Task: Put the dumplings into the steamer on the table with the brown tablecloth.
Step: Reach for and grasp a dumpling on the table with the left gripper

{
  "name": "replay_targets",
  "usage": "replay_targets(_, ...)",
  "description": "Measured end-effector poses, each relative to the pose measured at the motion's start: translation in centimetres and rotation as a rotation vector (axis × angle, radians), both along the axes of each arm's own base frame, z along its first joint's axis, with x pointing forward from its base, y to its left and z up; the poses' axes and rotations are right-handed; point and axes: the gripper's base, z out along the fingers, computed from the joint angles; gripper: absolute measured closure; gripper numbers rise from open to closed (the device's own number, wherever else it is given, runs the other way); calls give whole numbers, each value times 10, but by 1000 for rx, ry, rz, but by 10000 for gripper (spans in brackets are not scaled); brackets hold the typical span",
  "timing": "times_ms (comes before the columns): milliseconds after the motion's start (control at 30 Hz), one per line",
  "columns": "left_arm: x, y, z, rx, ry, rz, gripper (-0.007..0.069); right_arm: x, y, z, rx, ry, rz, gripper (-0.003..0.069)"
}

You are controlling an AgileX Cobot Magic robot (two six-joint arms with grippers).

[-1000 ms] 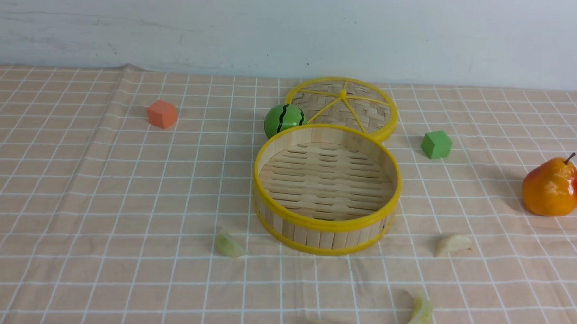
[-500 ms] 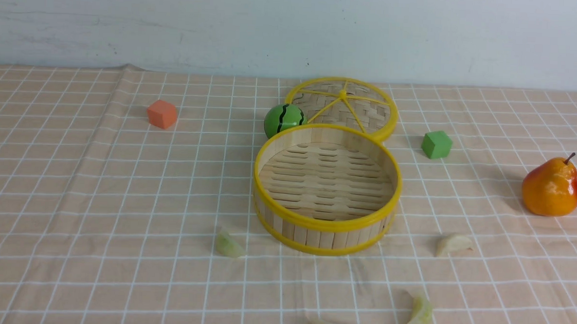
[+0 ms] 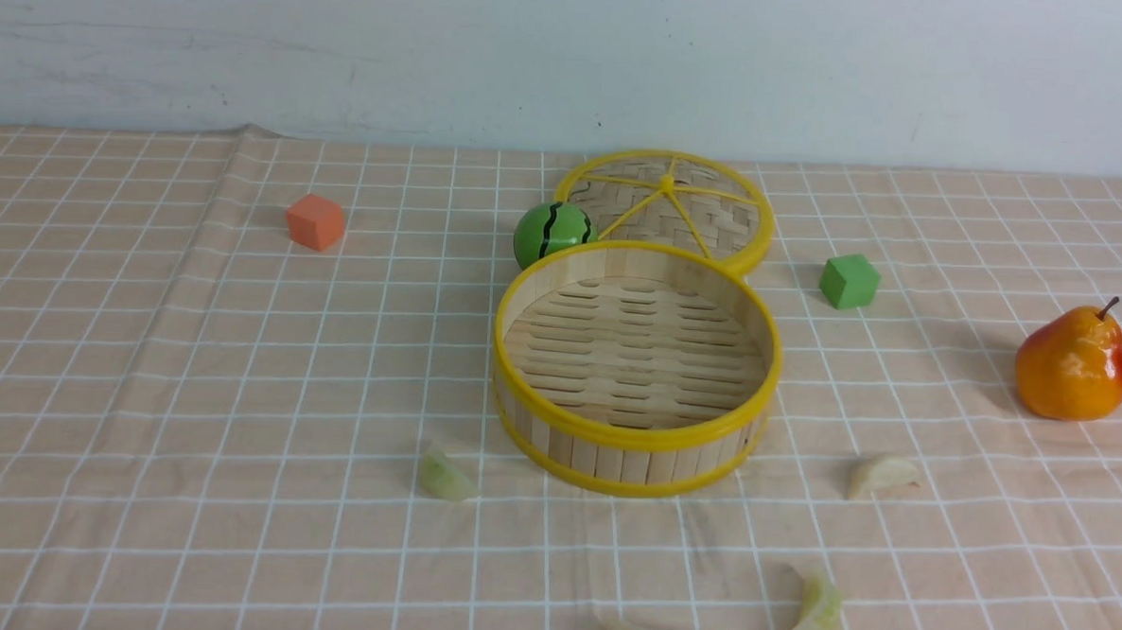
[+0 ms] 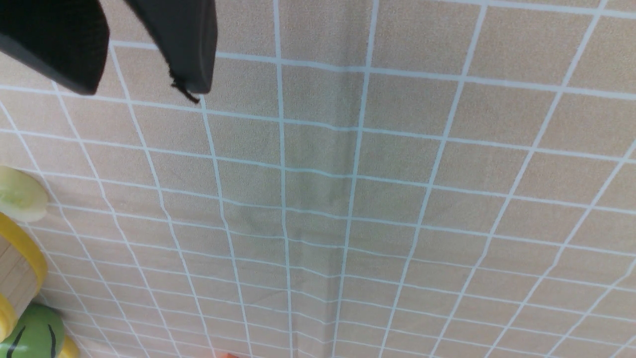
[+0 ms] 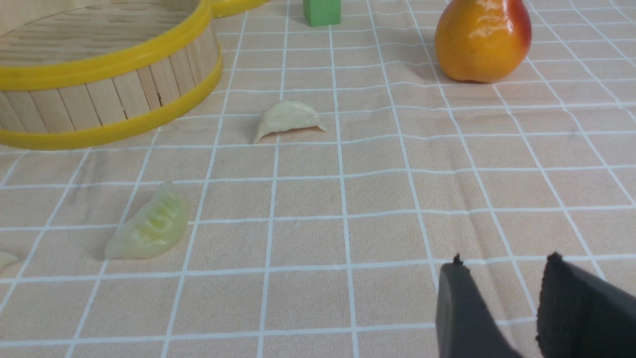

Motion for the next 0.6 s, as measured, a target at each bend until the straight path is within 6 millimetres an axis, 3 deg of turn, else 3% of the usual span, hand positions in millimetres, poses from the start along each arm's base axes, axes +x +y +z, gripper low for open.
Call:
replay_targets(267, 0, -1, 2, -59, -17, 7, 386, 0, 1, 0, 70, 2, -7, 420)
replay_targets(367, 2, -8, 7, -507, -57, 48, 386, 0, 9, 1, 457, 26, -41, 420)
replay_targets(400, 2, -9, 8, -567, -58, 51, 386, 0, 10, 1, 504, 29, -42, 420)
replay_targets(500, 2, -15, 16, -1134, -60, 102, 386, -1, 20, 3, 1010, 99, -88, 420)
replay_targets(600, 2, -16, 18, -1300, -50, 111, 386, -2, 24, 5, 1224, 135, -101, 420)
